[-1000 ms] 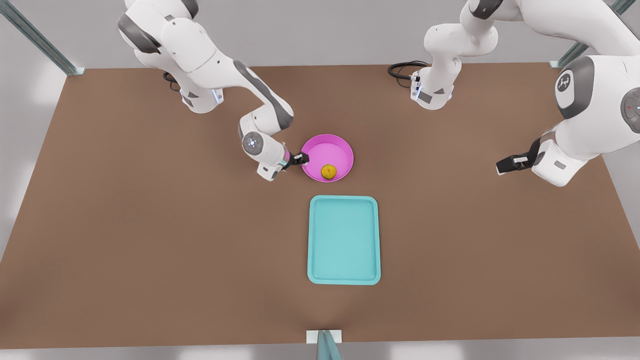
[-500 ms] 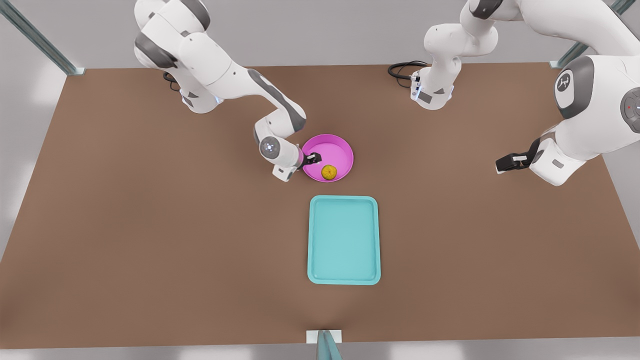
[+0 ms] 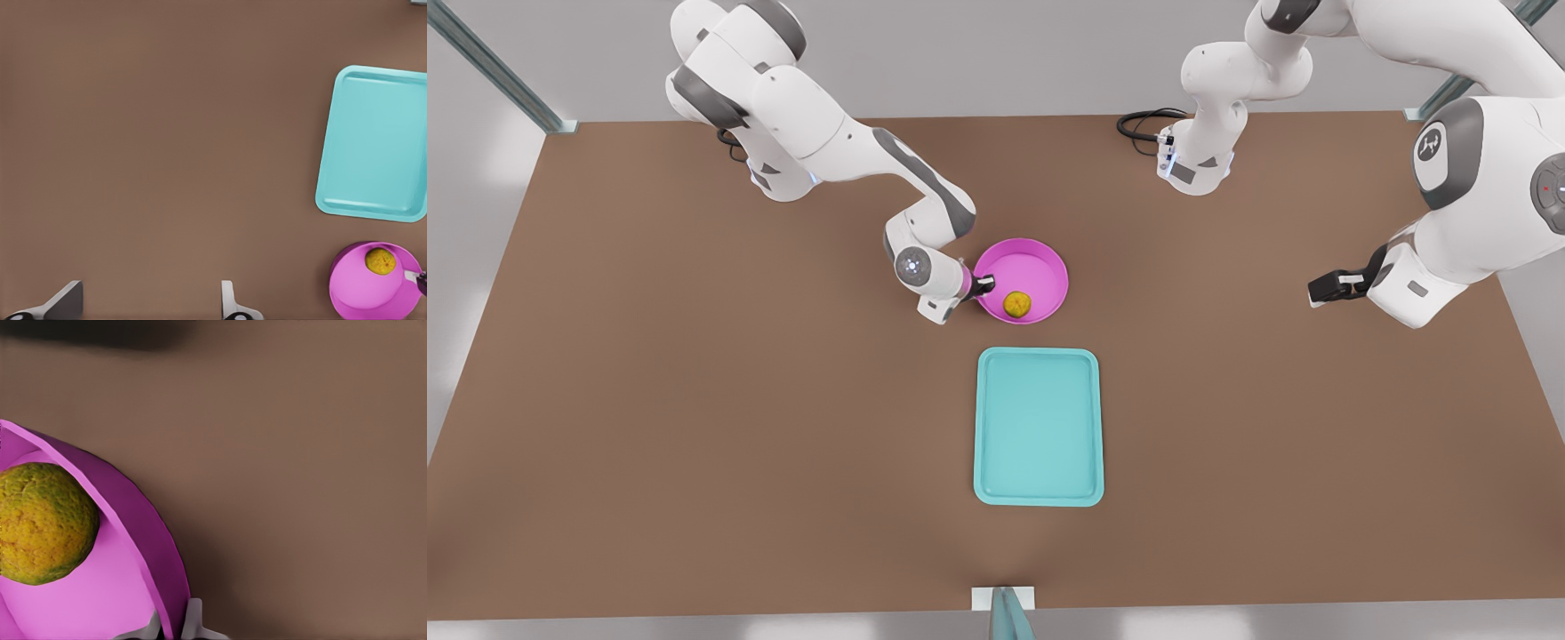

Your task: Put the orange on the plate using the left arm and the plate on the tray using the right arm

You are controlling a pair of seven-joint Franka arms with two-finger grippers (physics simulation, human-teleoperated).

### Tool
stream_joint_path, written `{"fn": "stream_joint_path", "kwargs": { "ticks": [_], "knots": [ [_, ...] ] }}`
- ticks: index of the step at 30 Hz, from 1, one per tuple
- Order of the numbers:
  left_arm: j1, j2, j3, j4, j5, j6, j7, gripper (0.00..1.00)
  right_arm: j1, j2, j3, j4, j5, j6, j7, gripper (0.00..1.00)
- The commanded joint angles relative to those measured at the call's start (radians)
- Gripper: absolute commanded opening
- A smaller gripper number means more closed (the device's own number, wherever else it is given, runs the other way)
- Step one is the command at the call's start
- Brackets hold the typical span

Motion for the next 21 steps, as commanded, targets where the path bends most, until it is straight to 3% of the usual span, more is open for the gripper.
{"fn": "stream_joint_path", "kwargs": {
  "ticks": [1,13,18,21],
  "knots": [
    [0.000,-0.001,0.000,0.000,0.000,0.000,0.022,1.00,0.000,0.000,0.000,0.004,-0.002,-0.009,-0.003,0.21],
    [-0.002,0.000,0.000,0.001,0.004,0.001,0.022,1.00,-0.023,-0.106,0.002,0.035,0.002,-0.009,0.012,0.21],
    [0.000,0.000,0.000,0.000,0.002,0.001,0.022,1.00,-0.115,-0.091,-0.009,0.152,0.004,-0.009,0.015,0.21],
    [0.000,0.000,0.000,0.000,0.002,0.001,0.022,1.00,-0.134,0.020,-0.057,0.305,-0.006,-0.009,-0.001,0.21]
  ]
}}
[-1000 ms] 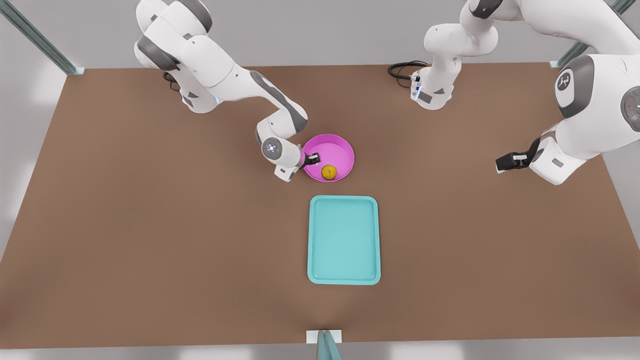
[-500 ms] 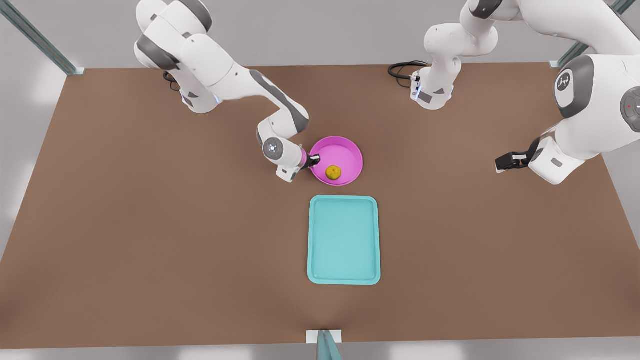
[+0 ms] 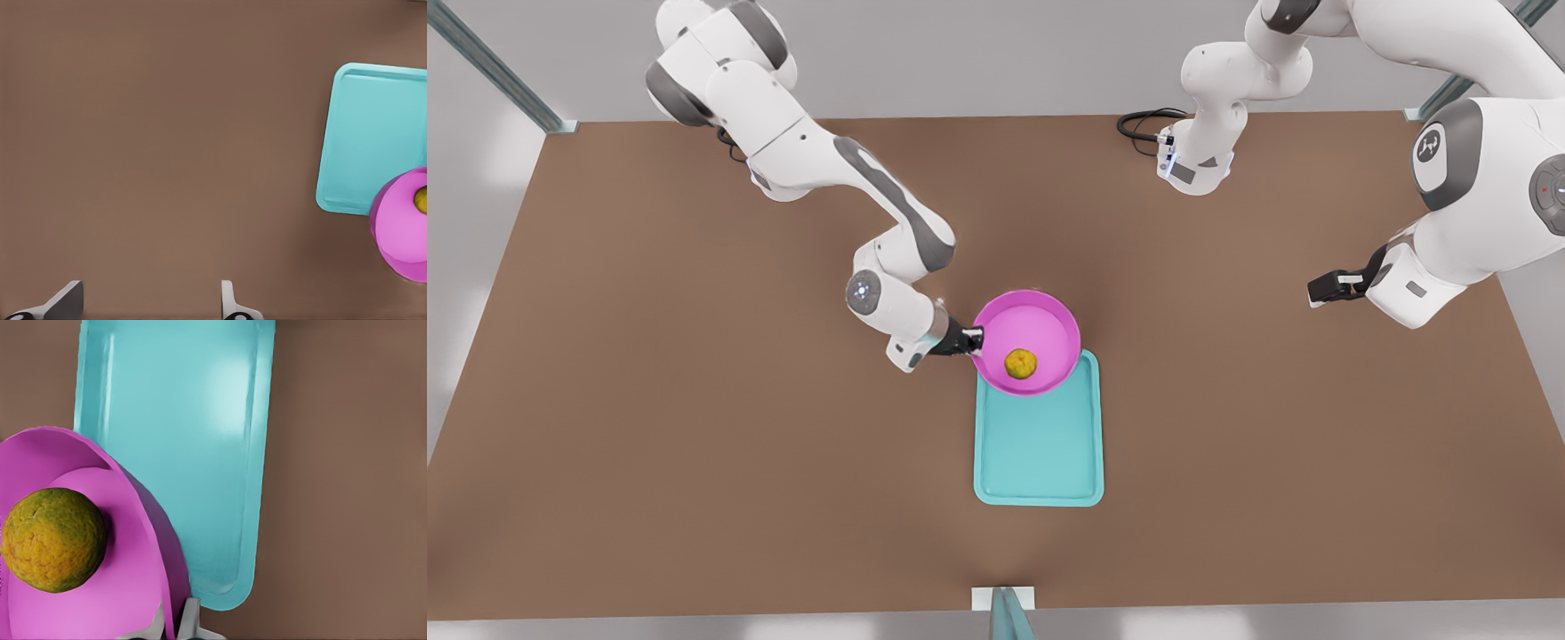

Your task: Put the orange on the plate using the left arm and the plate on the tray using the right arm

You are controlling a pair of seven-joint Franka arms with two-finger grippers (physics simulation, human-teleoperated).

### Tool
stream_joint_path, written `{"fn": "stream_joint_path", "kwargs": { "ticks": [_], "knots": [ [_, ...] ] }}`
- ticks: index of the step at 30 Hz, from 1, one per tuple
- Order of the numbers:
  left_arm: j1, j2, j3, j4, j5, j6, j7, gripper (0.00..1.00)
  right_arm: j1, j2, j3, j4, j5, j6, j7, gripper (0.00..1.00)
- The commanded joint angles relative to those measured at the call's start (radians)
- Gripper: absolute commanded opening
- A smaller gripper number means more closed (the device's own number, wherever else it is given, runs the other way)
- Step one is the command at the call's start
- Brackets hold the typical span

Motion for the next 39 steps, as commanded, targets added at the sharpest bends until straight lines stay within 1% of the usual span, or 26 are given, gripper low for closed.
{"fn": "stream_joint_path", "kwargs": {
  "ticks": [1,5,8,15,16,17,23,24,25,26,27,28,29,30,31,32,34,39],
  "knots": [
    [0.000,-0.001,0.000,0.000,0.001,0.000,0.007,1.00,-0.004,0.046,-0.022,0.071,-0.010,-0.002,0.006,0.21],
    [0.000,-0.001,0.000,0.000,0.001,0.000,0.005,1.00,0.004,0.216,-0.062,0.293,-0.036,-0.002,0.005,0.21],
    [0.000,0.005,0.000,0.000,0.007,-0.002,0.005,1.00,0.006,0.282,-0.079,0.357,-0.067,-0.001,-0.008,0.21],
    [0.000,0.003,-0.002,0.000,0.008,-0.005,0.005,1.00,0.053,0.321,-0.088,0.403,-0.064,-0.001,-0.011,0.21],
    [0.000,0.003,-0.002,0.000,0.008,-0.005,0.005,1.00,0.053,0.322,-0.089,0.408,-0.062,-0.001,-0.009,0.41],
    [0.000,0.003,-0.002,0.002,0.008,-0.003,0.005,1.00,0.055,0.324,-0.091,0.402,-0.065,0.007,-0.012,1.00],
    [0.000,0.008,-0.002,0.002,0.005,0.000,0.005,1.00,0.059,0.313,-0.094,0.405,-0.061,0.006,-0.012,1.00],
    [0.000,0.008,-0.002,0.002,0.005,0.000,0.007,1.00,0.059,0.275,-0.135,0.385,-0.070,-0.013,-0.012,1.00],
    [0.000,0.008,-0.002,0.002,0.005,0.000,0.007,1.00,0.058,0.163,-0.209,0.293,-0.078,-0.215,-0.012,1.00],
    [0.000,0.008,-0.002,0.002,0.005,-0.002,0.007,1.00,0.058,0.074,-0.282,0.285,-0.105,-0.492,-0.027,1.00],
    [0.000,0.006,-0.002,0.002,0.005,-0.002,0.005,1.00,0.056,-0.033,-0.377,0.285,-0.218,-0.796,-0.038,1.00],
    [0.000,0.006,-0.002,0.002,0.005,-0.002,0.007,1.00,0.050,-0.101,-0.417,0.285,-0.388,-0.960,-0.064,1.00],
    [0.000,0.006,-0.002,0.002,0.005,-0.002,0.005,1.00,-0.022,-0.214,-0.434,0.285,-0.510,-1.097,-0.272,1.00],
    [-0.001,0.006,-0.002,0.002,0.004,-0.002,0.005,1.00,-0.112,-0.309,-0.447,0.287,-0.543,-1.120,-0.373,1.00],
    [0.000,0.006,-0.002,0.002,0.005,-0.002,0.007,1.00,-0.143,-0.394,-0.448,0.287,-0.550,-1.153,-0.371,1.00],
    [0.000,0.008,-0.002,0.000,0.004,-0.002,0.005,1.00,-0.142,-0.463,-0.447,0.287,-0.601,-1.168,-0.373,1.00],
    [0.000,0.008,-0.002,0.002,0.004,-0.002,0.007,1.00,-0.140,-0.498,-0.447,0.290,-0.601,-1.215,-0.373,1.00],
    [0.000,0.008,-0.002,0.000,0.005,-0.002,0.007,1.00,-0.140,-0.504,-0.447,0.294,-0.601,-1.228,-0.371,1.00]
  ]
}}
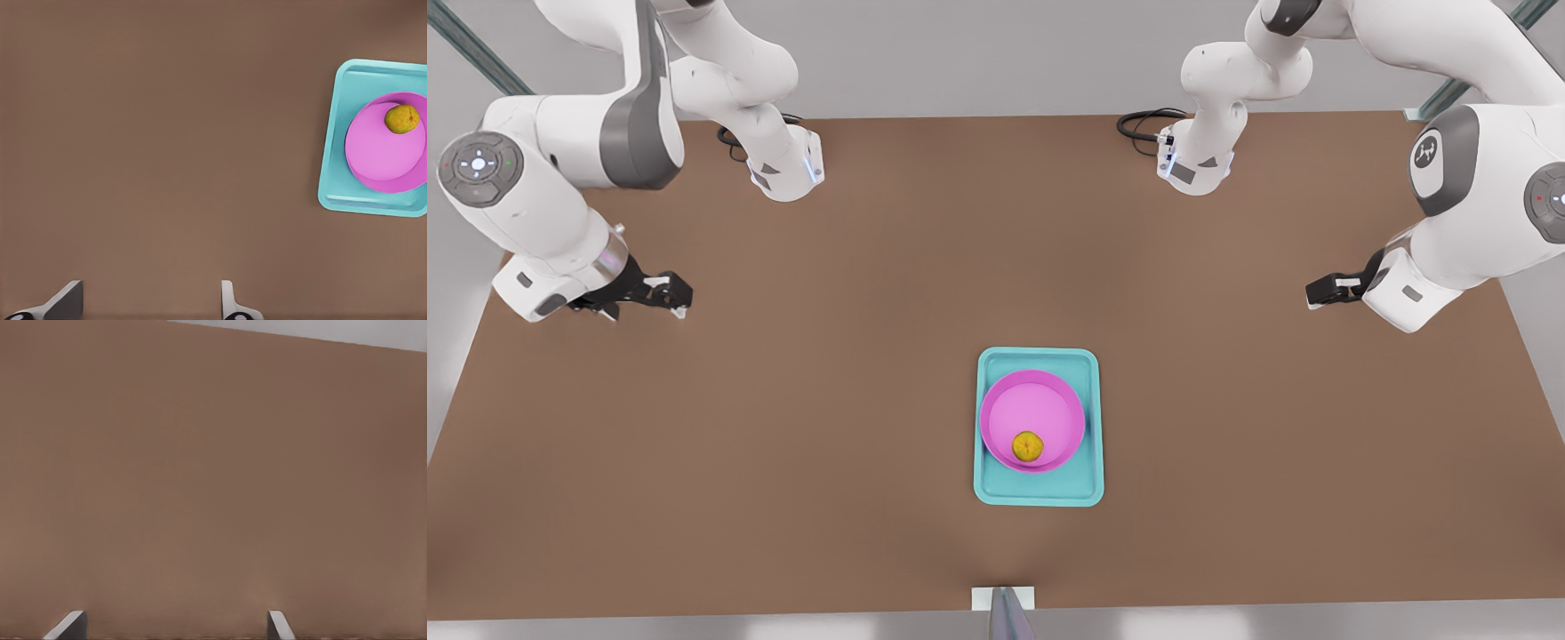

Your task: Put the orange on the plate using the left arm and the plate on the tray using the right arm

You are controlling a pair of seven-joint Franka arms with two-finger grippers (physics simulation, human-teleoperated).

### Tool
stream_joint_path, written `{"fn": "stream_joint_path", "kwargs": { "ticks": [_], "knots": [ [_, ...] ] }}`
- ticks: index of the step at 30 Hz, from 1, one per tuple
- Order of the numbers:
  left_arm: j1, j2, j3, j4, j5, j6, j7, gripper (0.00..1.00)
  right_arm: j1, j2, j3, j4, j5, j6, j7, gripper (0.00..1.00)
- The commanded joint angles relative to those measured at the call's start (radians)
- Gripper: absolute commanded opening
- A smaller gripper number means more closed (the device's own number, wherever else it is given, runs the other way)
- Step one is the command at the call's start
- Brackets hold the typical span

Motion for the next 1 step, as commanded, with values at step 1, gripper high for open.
{"fn": "stream_joint_path", "kwargs": {
  "ticks": [1],
  "knots": [
    [0.000,-0.001,0.000,0.000,0.001,0.000,0.002,1.00,0.004,-0.002,-0.001,0.002,-0.020,-0.151,-0.195,1.00]
  ]
}}
